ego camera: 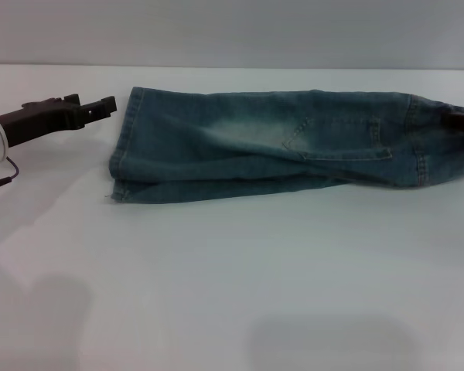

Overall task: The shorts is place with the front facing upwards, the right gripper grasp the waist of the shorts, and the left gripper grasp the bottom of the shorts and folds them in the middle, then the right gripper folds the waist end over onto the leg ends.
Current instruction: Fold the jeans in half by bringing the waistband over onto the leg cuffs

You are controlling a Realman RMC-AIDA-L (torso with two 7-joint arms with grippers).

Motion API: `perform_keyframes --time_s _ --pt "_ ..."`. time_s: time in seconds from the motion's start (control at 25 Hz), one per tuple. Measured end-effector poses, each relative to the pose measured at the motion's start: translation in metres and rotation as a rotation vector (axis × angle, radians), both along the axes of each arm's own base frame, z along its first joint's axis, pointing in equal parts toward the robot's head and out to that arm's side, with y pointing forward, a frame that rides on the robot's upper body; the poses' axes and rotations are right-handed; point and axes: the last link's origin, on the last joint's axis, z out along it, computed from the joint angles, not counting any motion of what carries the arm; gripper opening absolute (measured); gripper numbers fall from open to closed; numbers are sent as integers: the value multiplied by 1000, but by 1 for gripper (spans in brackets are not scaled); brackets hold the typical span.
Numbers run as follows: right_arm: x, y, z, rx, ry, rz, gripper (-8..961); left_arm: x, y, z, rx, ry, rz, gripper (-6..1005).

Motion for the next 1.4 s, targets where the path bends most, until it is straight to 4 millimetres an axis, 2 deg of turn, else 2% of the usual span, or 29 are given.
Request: perform_keyframes --time_s 0.36,0.64,0.84,1.08,1.4 --pt "-3 1 3 16 -2 18 490 -2 -3 -2 -6 -7 4 810" --pt "-6 -16 37 6 89 56 486 -7 -7 -2 -6 -7 15 811" --pt "-14 -22 59 -99 130 65 484 1 -6 -4 -8 -12 -43 811" --pt "-21 -15 73 -197 33 23 481 12 -5 -10 -5 -30 -106 811" --pt "-22 -9 72 -272 -92 -46 477 14 -7 -11 6 -53 -123 810"
